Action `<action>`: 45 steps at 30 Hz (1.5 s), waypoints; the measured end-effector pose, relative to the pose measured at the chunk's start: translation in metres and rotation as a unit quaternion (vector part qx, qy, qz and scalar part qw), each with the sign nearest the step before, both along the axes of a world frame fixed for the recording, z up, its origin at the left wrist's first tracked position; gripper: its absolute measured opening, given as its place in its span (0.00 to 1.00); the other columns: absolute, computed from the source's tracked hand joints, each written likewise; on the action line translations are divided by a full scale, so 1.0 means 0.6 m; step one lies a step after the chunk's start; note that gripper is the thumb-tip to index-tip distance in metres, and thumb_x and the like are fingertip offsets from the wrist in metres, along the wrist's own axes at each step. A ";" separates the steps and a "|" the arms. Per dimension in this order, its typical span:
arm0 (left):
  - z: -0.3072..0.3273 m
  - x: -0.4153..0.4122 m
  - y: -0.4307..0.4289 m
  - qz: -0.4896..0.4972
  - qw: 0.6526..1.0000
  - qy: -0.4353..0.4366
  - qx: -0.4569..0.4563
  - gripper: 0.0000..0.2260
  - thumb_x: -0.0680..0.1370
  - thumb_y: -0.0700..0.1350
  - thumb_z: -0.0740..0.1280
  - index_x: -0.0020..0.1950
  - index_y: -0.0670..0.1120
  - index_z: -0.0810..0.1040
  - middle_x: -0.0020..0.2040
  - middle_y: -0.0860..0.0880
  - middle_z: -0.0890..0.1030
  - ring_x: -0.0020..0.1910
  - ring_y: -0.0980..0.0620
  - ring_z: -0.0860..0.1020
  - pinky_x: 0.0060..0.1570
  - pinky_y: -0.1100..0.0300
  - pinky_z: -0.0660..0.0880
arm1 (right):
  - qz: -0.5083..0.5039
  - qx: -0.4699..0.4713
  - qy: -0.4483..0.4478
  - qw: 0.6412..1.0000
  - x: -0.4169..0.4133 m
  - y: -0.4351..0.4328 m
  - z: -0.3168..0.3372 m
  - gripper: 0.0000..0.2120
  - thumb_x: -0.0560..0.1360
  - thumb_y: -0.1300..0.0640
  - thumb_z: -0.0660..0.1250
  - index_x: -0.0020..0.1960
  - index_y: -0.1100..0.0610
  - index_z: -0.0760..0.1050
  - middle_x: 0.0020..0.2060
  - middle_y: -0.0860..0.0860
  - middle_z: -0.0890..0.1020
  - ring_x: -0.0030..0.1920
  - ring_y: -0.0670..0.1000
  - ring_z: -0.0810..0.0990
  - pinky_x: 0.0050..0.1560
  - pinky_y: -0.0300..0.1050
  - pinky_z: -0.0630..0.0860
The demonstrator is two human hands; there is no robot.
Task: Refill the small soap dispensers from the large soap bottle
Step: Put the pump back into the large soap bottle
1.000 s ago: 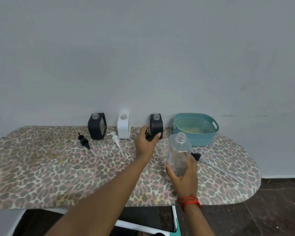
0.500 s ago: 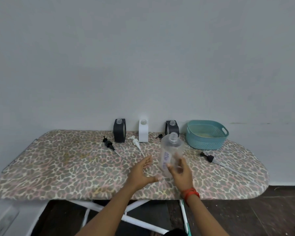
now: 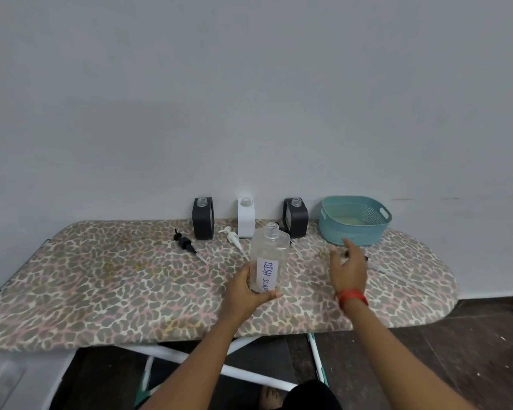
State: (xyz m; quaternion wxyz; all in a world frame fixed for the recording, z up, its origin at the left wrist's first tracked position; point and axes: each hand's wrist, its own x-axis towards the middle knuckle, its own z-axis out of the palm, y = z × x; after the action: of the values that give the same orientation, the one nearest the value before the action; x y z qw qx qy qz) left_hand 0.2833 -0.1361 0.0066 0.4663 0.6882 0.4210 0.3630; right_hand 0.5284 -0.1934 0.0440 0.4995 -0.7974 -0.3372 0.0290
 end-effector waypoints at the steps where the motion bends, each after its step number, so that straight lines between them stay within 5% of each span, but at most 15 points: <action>1: 0.000 0.001 0.000 0.002 1.000 0.002 0.002 0.38 0.60 0.61 0.84 0.66 0.54 0.74 0.62 0.57 0.81 0.60 0.59 0.80 0.57 0.58 0.81 | -0.024 -0.069 -0.037 0.997 0.027 0.006 0.003 0.23 0.79 0.52 0.66 0.73 0.55 0.68 0.69 0.56 0.73 0.63 0.59 0.75 0.63 0.59 0.75; 4: 0.002 0.001 -0.001 0.003 1.000 0.008 0.007 0.38 0.61 0.62 0.83 0.66 0.54 0.74 0.62 0.57 0.81 0.60 0.58 0.79 0.57 0.57 0.81 | -0.046 -0.262 -0.061 0.962 0.081 0.015 0.004 0.29 0.79 0.59 0.64 0.77 0.56 0.60 0.77 0.59 0.60 0.72 0.65 0.66 0.68 0.62 0.69; 6: 0.003 0.002 -0.001 0.006 1.000 0.007 0.010 0.37 0.61 0.61 0.83 0.65 0.56 0.73 0.60 0.59 0.81 0.60 0.60 0.79 0.56 0.61 0.81 | -0.043 -0.327 -0.064 0.942 0.095 0.019 -0.001 0.25 0.80 0.61 0.60 0.76 0.59 0.61 0.76 0.62 0.61 0.71 0.65 0.66 0.67 0.62 0.69; 14: 0.003 0.001 0.001 0.015 1.000 0.001 0.022 0.35 0.61 0.61 0.84 0.64 0.56 0.74 0.60 0.56 0.82 0.58 0.60 0.80 0.55 0.61 0.80 | 0.060 -0.344 -0.194 0.917 0.089 0.026 -0.017 0.14 0.80 0.67 0.59 0.63 0.64 0.75 0.60 0.63 0.73 0.59 0.63 0.76 0.60 0.55 0.75; 19: 0.004 0.000 -0.002 0.020 0.999 -0.014 0.024 0.35 0.61 0.63 0.83 0.64 0.54 0.77 0.58 0.58 0.83 0.56 0.62 0.81 0.52 0.64 0.81 | 0.221 -0.171 -0.207 0.938 0.015 0.049 0.053 0.13 0.78 0.62 0.68 0.62 0.61 0.78 0.57 0.58 0.78 0.56 0.57 0.77 0.59 0.48 0.73; 24: 0.011 -0.003 -0.010 0.022 0.999 -0.016 0.034 0.33 0.65 0.60 0.82 0.66 0.55 0.76 0.59 0.58 0.82 0.58 0.61 0.81 0.54 0.62 0.81 | 0.265 0.102 -0.119 0.952 -0.049 0.058 0.210 0.15 0.75 0.60 0.72 0.61 0.57 0.79 0.51 0.49 0.82 0.45 0.49 0.80 0.47 0.28 0.72; 28: 0.018 -0.002 -0.013 0.024 0.999 -0.025 0.038 0.34 0.67 0.55 0.83 0.69 0.50 0.75 0.62 0.56 0.81 0.60 0.60 0.80 0.56 0.64 0.79 | 0.323 0.252 -0.013 0.912 -0.077 0.042 0.340 0.13 0.79 0.59 0.68 0.62 0.52 0.78 0.52 0.53 0.84 0.43 0.47 0.81 0.43 0.41 0.78; 35: 0.016 -0.001 -0.010 0.023 0.999 -0.032 0.024 0.36 0.67 0.50 0.83 0.72 0.46 0.73 0.64 0.50 0.80 0.64 0.52 0.79 0.63 0.51 0.79 | 0.359 0.301 0.010 0.883 -0.112 0.027 0.424 0.12 0.81 0.65 0.64 0.64 0.60 0.76 0.50 0.57 0.83 0.49 0.52 0.81 0.36 0.43 0.76; 45: 0.014 -0.003 -0.008 0.020 0.999 -0.035 0.030 0.35 0.67 0.52 0.83 0.70 0.47 0.75 0.62 0.52 0.81 0.62 0.53 0.80 0.60 0.53 0.80 | 0.377 0.311 0.003 0.872 -0.139 0.018 0.439 0.13 0.80 0.65 0.64 0.64 0.57 0.76 0.51 0.54 0.84 0.50 0.52 0.82 0.35 0.40 0.75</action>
State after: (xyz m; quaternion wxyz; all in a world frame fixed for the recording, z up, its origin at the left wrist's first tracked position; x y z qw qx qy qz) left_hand 0.2816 -0.1411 0.0151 0.4529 0.6801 0.4069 0.4085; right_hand 0.4450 -0.1824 0.3076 0.6741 -0.4131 -0.6021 0.1113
